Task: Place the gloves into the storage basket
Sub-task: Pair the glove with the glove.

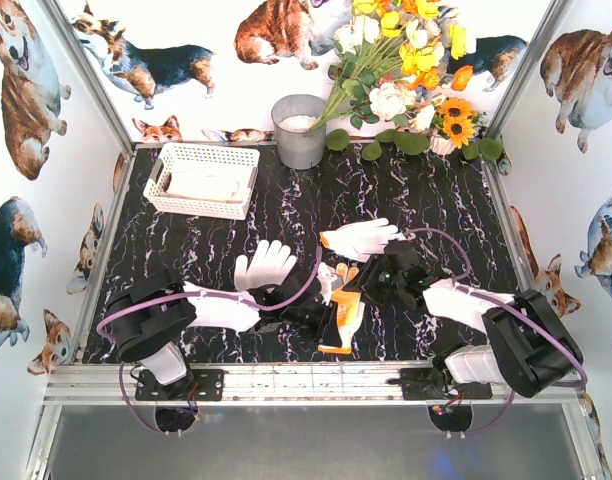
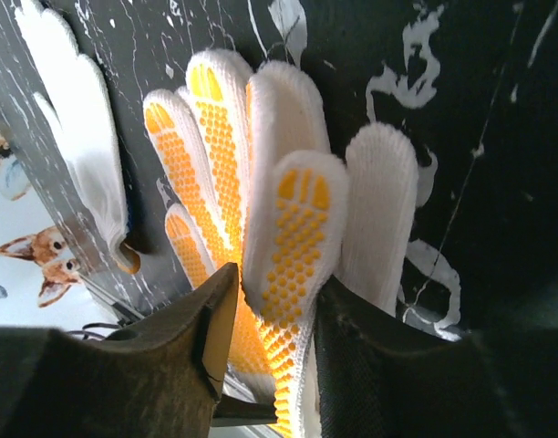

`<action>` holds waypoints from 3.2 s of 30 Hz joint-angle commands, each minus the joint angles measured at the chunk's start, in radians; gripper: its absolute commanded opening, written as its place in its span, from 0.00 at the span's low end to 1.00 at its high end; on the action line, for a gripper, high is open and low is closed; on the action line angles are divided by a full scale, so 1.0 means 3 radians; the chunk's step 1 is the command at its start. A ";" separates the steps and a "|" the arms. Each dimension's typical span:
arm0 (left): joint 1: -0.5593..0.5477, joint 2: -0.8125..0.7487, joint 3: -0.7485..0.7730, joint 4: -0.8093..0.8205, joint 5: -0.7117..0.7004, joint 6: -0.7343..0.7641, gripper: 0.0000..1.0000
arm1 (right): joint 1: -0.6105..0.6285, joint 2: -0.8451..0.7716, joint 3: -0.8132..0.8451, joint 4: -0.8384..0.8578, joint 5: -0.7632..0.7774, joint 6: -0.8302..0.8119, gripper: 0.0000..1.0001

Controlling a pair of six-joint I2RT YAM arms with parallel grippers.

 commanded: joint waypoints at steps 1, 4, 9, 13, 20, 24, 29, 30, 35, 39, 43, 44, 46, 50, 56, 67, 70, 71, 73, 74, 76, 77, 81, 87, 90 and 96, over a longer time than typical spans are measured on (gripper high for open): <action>-0.0021 0.0003 -0.0102 -0.0146 0.0021 0.0096 0.21 | -0.0071 0.0053 0.0216 0.0201 0.0052 -0.0265 0.36; -0.0027 -0.0014 -0.0107 -0.0151 0.0016 0.0091 0.21 | -0.0126 0.0089 0.0310 0.0143 0.0059 -0.0416 0.29; -0.0025 -0.0047 -0.0138 -0.0142 0.0024 0.0071 0.21 | -0.0229 0.0125 0.0371 0.0013 0.0075 -0.0547 0.19; -0.0028 -0.0075 -0.0167 -0.0126 0.0026 0.0051 0.21 | -0.0265 0.0106 0.0340 -0.0081 0.0150 -0.0589 0.14; -0.0045 -0.0232 -0.0139 -0.0146 0.0028 0.0048 0.28 | -0.0280 0.0070 0.0464 -0.0366 0.0260 -0.0783 0.15; -0.0045 -0.0489 -0.0028 -0.0361 -0.0102 0.0027 0.42 | -0.0285 -0.0114 0.0614 -0.0765 0.0271 -0.0964 0.40; -0.0005 -0.0807 0.0153 -0.0879 -0.0511 0.0009 0.56 | -0.0285 -0.0435 0.0791 -0.1536 0.0222 -0.1132 0.54; 0.0020 -0.0851 0.0167 -0.0971 -0.0574 -0.0013 0.58 | -0.0285 -0.0498 0.0804 -0.1679 0.0184 -0.1145 0.55; 0.0229 -0.0973 0.0038 -0.1046 -0.0575 -0.0229 0.64 | -0.0235 -0.0783 0.0678 -0.2079 -0.0252 -0.0927 0.60; 0.0468 -0.0983 -0.0182 -0.0741 -0.0323 -0.0483 0.63 | 0.0065 -0.0930 0.0457 -0.1911 -0.0456 -0.0529 0.62; 0.0598 -0.0928 -0.0244 -0.0606 -0.0198 -0.0548 0.60 | 0.0400 -0.0959 0.0346 -0.1777 -0.0398 -0.0231 0.62; 0.0607 -0.0889 -0.0263 -0.0549 -0.0165 -0.0570 0.58 | 0.0452 -0.0986 0.0301 -0.1751 -0.0361 -0.0160 0.62; 0.0626 -0.0818 -0.0321 -0.0425 -0.0076 -0.0622 0.55 | 0.0511 -0.1032 0.0178 -0.1691 -0.0347 -0.0030 0.62; 0.0645 -0.0674 -0.0405 -0.0293 0.0053 -0.0664 0.45 | 0.0627 -0.1120 -0.0037 -0.1619 -0.0328 0.0168 0.60; 0.0645 -0.0581 -0.0491 -0.0159 0.0138 -0.0710 0.32 | 0.0752 -0.1123 -0.0174 -0.1467 -0.0426 0.0299 0.57; 0.0645 -0.0373 -0.0585 0.0018 0.0273 -0.0702 0.28 | 0.0972 -0.0872 -0.0356 -0.0867 -0.0429 0.0632 0.38; 0.0646 -0.0340 -0.0587 0.0048 0.0305 -0.0704 0.26 | 0.1028 -0.0781 -0.0369 -0.0822 -0.0395 0.0660 0.34; 0.0645 -0.0338 -0.0587 0.0048 0.0307 -0.0694 0.25 | 0.1039 -0.0756 -0.0381 -0.0799 -0.0393 0.0670 0.32; 0.0645 -0.0334 -0.0597 0.0043 0.0307 -0.0691 0.23 | 0.1062 -0.0740 -0.0394 -0.0809 -0.0365 0.0679 0.31; 0.0645 -0.0330 -0.0605 0.0043 0.0308 -0.0691 0.22 | 0.1069 -0.0748 -0.0405 -0.0817 -0.0347 0.0683 0.31; 0.0645 -0.0328 -0.0616 0.0047 0.0315 -0.0699 0.21 | 0.1072 -0.0772 -0.0441 -0.0816 -0.0322 0.0714 0.30; 0.0645 -0.0332 -0.0625 0.0055 0.0320 -0.0706 0.21 | 0.1074 -0.0781 -0.0467 -0.0807 -0.0315 0.0741 0.29; 0.0645 -0.0338 -0.0651 0.0072 0.0339 -0.0709 0.20 | 0.1085 -0.0801 -0.0537 -0.0783 -0.0306 0.0790 0.31; 0.0640 -0.0332 -0.0689 0.0221 0.0399 -0.0812 0.20 | 0.1095 -0.0671 -0.0540 -0.0686 -0.0322 0.0793 0.31; 0.0640 -0.0356 -0.0711 0.0222 0.0400 -0.0832 0.22 | 0.1105 -0.0655 -0.0543 -0.0658 -0.0286 0.0824 0.28; 0.0640 -0.0400 -0.0839 0.0365 0.0455 -0.0983 0.31 | 0.1106 -0.0683 -0.0532 -0.0862 -0.0162 0.0811 0.16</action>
